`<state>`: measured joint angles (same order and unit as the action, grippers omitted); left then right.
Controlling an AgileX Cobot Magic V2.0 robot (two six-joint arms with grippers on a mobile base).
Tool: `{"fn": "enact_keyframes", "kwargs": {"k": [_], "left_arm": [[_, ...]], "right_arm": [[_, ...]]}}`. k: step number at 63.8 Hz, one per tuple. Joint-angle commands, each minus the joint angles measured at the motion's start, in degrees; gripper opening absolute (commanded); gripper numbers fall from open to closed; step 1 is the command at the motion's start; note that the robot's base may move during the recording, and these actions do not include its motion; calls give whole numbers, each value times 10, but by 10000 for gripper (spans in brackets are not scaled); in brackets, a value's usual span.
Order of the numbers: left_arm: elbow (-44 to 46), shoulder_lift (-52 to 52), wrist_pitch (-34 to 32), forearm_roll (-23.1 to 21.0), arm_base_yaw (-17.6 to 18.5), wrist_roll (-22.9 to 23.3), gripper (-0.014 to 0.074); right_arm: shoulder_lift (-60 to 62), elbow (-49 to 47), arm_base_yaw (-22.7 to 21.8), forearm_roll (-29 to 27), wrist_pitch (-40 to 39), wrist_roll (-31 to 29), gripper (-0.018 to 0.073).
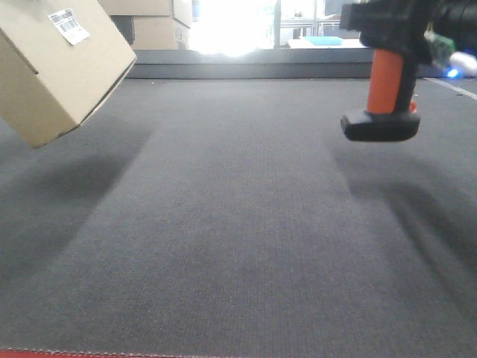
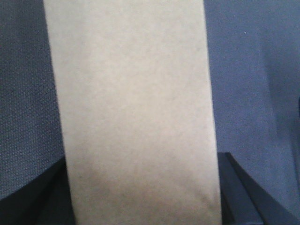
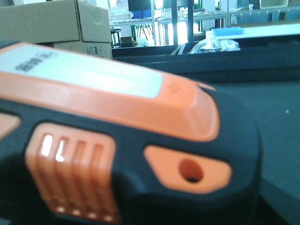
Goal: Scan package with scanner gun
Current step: 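Lower the scanner gun back onto the table surface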
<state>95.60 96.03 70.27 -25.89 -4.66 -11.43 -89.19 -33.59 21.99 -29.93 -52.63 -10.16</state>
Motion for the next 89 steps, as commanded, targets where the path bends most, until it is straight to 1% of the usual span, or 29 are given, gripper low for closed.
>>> {"fn": "enact_keyframes", "kwargs": {"k": [1,12,25,46,60,64,68,69,70,77,78,82,89], "left_arm": [[5,-8,-3,-10,3,1,-111],[5,-8,-3,-10,3,1,-111],[5,-8,-3,-10,3,1,-111],[5,-8,-3,-10,3,1,-111],[5,-8,-3,-10,3,1,-111],[5,-8,-3,-12,3,1,-111],[5,-8,-3,-16,3,1,-111],[5,-8,-3,-18,3,1,-111],[5,-8,-3,-19,3,1,-111],[5,-8,-3,-25,3,1,-111],[5,-8,-3,-25,3,1,-111],[5,-8,-3,-25,3,1,-111],[5,-8,-3,-25,3,1,-111]], "right_arm": [[-13,-2,-2,16,-53,22,-155],[-45,-2,-2,17,-74,22,-155],[-64,-6,-2,26,-74,22,-155],[-65,-6,-2,26,-30,22,-155],[-65,-6,-2,26,-17,22,-145],[-65,-6,-2,26,-16,22,-82],[-65,-6,-2,26,-16,22,50],[-65,-6,-2,26,-15,22,69],[-65,-6,-2,26,-15,22,125],[-65,-6,-2,26,-14,22,402],[-65,-6,-2,26,-14,22,453],[-65,-6,-2,26,-13,22,568],[-65,-6,-2,26,-12,22,568]]}}
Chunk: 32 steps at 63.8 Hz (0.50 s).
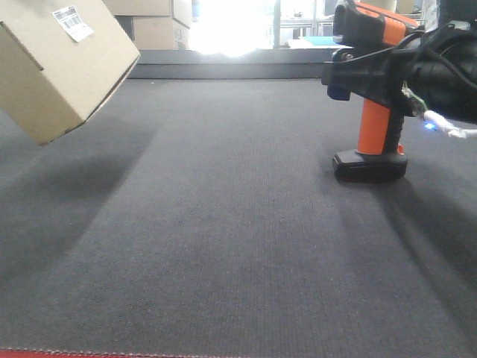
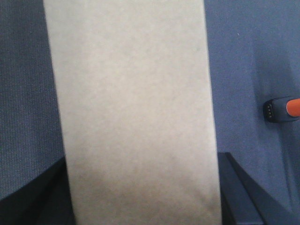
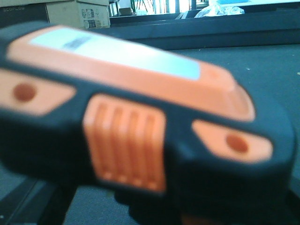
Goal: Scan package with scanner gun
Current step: 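Lower the scanner gun back onto the table surface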
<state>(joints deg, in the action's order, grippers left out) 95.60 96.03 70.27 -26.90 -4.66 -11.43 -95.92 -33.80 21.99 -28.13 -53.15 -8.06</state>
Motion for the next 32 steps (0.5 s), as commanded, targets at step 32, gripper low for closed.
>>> {"fn": "enact_keyframes", "kwargs": {"k": [32], "left_arm": [[5,-8,-3,-15,3,1,-111]], "right_arm": [[25,9,-2,-3,31,0,568]]}}
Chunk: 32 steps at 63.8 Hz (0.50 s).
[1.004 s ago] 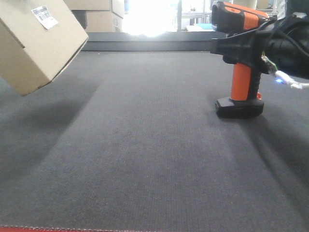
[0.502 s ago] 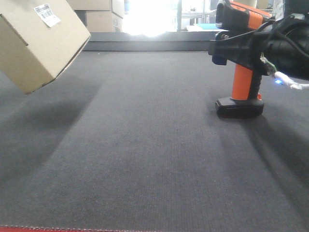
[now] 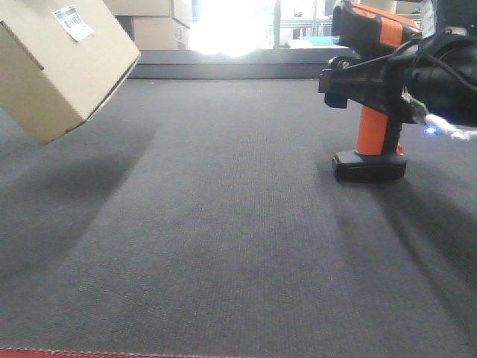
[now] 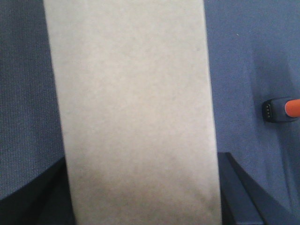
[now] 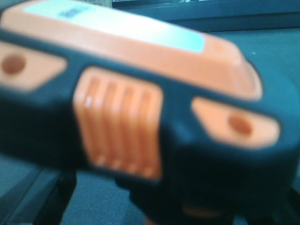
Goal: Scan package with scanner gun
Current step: 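Lower the scanner gun back onto the table surface, then open the right gripper and withdraw it from the scanner gun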
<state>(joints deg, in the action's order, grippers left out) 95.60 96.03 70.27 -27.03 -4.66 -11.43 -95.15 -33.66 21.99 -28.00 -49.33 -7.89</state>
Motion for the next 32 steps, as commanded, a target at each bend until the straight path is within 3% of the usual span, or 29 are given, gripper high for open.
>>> {"fn": "enact_keyframes", "kwargs": {"k": [1,8,17,32], "left_arm": [[5,-8,-3,-14,3,1,-111],[5,-8,-3,-14,3,1,-111],[5,-8,-3,-14,3,1,-111],[5,-8,-3,17,3,1,-111]], "right_arm": [[19,9,-2,-9,-7,-3,568],[40,26,-2,-45,-3,-21,568],[74,47,-2,-32,14,-23,568],[155,52,-2,-10,178,-23,568]]}}
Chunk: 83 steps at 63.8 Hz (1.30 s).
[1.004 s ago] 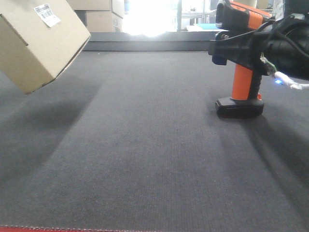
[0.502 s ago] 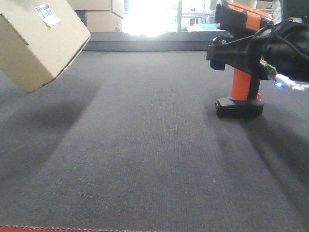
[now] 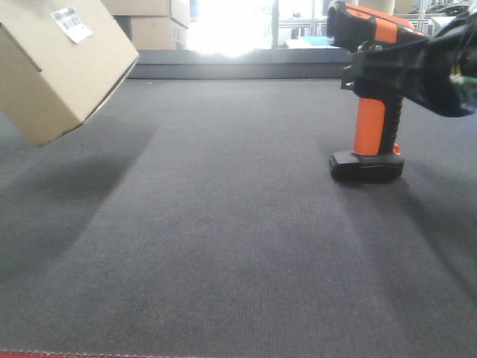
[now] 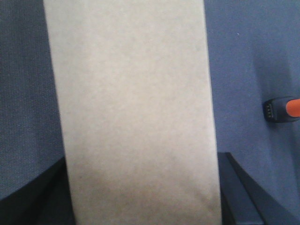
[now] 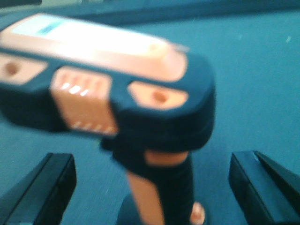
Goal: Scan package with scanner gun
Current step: 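Open the right gripper and withdraw it from the scanner gun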
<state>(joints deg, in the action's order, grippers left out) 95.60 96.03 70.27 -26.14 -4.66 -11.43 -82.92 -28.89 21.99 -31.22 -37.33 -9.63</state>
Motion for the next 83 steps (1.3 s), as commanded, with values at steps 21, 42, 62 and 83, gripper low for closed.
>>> {"fn": "enact_keyframes", "kwargs": {"k": [21,42,62,83], "left_arm": [[5,-8,-3,136,6,1,-111],[7,25,-3,230,59,14,-111],[7,68,-3,229,60,15,-111],[7,72,-3,233,60,15,-92]], "right_arm": [[157,4,-2,47,218,-5,495],[294,4,-3,48,280,-83,-148],[358,3,-127,50,321,-135,-149],[386,3,-248,95,390,-135,-149]]}}
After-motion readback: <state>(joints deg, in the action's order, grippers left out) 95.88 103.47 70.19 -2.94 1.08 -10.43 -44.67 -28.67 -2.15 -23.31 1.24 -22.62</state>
